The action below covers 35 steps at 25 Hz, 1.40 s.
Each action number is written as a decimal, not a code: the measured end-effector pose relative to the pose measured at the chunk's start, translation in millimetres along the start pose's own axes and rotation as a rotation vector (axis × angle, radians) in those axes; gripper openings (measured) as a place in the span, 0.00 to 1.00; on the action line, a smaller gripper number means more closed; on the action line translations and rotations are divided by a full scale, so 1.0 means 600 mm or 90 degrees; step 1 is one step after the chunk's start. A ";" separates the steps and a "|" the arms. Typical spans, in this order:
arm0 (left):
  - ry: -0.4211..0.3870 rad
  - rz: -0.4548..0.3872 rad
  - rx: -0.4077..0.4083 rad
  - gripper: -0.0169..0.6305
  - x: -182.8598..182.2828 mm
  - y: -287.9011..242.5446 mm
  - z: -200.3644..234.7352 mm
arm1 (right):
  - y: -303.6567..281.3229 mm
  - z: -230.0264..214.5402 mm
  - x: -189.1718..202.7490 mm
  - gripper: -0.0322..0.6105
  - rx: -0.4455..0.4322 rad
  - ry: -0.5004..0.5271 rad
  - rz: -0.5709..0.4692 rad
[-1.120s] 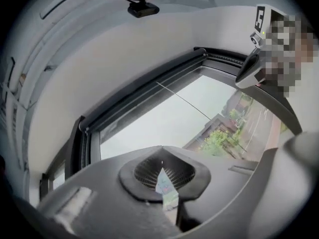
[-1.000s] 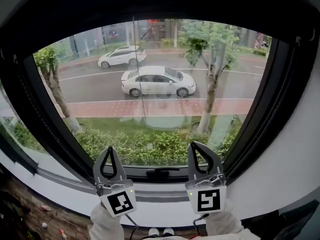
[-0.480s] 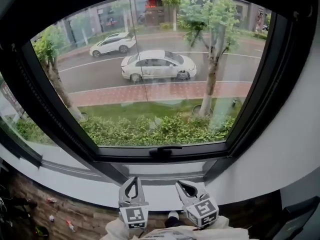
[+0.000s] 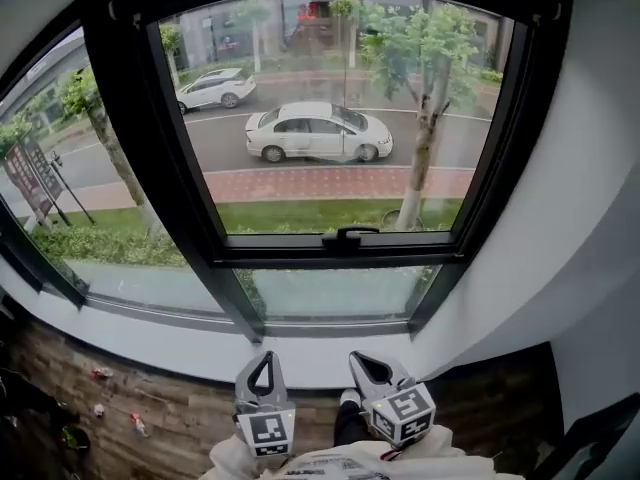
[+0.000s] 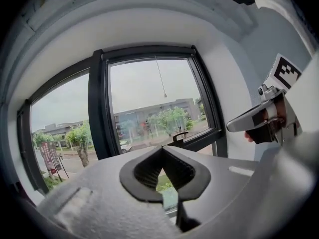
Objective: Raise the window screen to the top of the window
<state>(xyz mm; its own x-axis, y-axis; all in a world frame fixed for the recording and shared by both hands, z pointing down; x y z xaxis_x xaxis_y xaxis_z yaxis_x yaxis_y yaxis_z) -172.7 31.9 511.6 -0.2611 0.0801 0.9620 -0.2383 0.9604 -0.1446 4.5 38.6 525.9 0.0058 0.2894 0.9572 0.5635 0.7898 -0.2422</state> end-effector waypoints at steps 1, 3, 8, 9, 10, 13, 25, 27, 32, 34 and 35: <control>0.002 -0.001 0.004 0.03 0.009 0.036 -0.003 | 0.022 0.028 0.017 0.06 0.002 -0.007 0.003; 0.006 0.003 0.014 0.03 0.028 0.104 -0.015 | 0.068 0.085 0.051 0.06 0.004 -0.019 0.012; 0.014 0.009 0.050 0.03 0.038 0.241 -0.055 | 0.175 0.186 0.090 0.06 0.012 -0.043 0.031; 0.015 0.004 0.058 0.03 0.031 0.260 -0.063 | 0.193 0.196 0.088 0.06 0.017 -0.042 0.028; 0.014 -0.004 0.067 0.03 0.022 0.277 -0.071 | 0.209 0.203 0.086 0.06 0.025 -0.041 0.024; 0.004 -0.022 0.084 0.03 0.006 0.315 -0.092 | 0.247 0.212 0.089 0.06 0.053 -0.033 0.020; 0.014 -0.009 0.089 0.03 0.022 0.356 -0.143 | 0.314 0.211 0.119 0.05 0.075 -0.023 0.020; 0.013 -0.007 0.081 0.03 0.019 0.363 -0.151 | 0.323 0.210 0.119 0.05 0.070 -0.023 0.018; 0.005 0.004 0.065 0.03 0.018 0.379 -0.175 | 0.350 0.198 0.125 0.05 0.070 -0.018 0.010; 0.007 0.016 0.057 0.03 0.028 0.378 -0.182 | 0.356 0.191 0.136 0.05 0.074 -0.016 0.015; 0.010 0.022 0.054 0.03 0.033 0.377 -0.186 | 0.361 0.187 0.142 0.05 0.078 -0.016 0.017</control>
<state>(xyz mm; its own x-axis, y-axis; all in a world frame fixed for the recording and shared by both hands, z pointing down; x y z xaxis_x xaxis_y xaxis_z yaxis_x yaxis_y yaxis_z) -127.0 280.6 523.6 -0.2557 0.1179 0.9595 -0.3084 0.9307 -0.1966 34.4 294.9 537.4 -0.0023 0.3241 0.9460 0.4584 0.8411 -0.2871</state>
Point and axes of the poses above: the fingertips, and each gripper's own axes: y backward along the fingers, z to its left, x out of its underside, the point moved 2 cm from there along y, backward along the fingers, and after that the axes turned 1 degree about x, right-handed, at the moved point
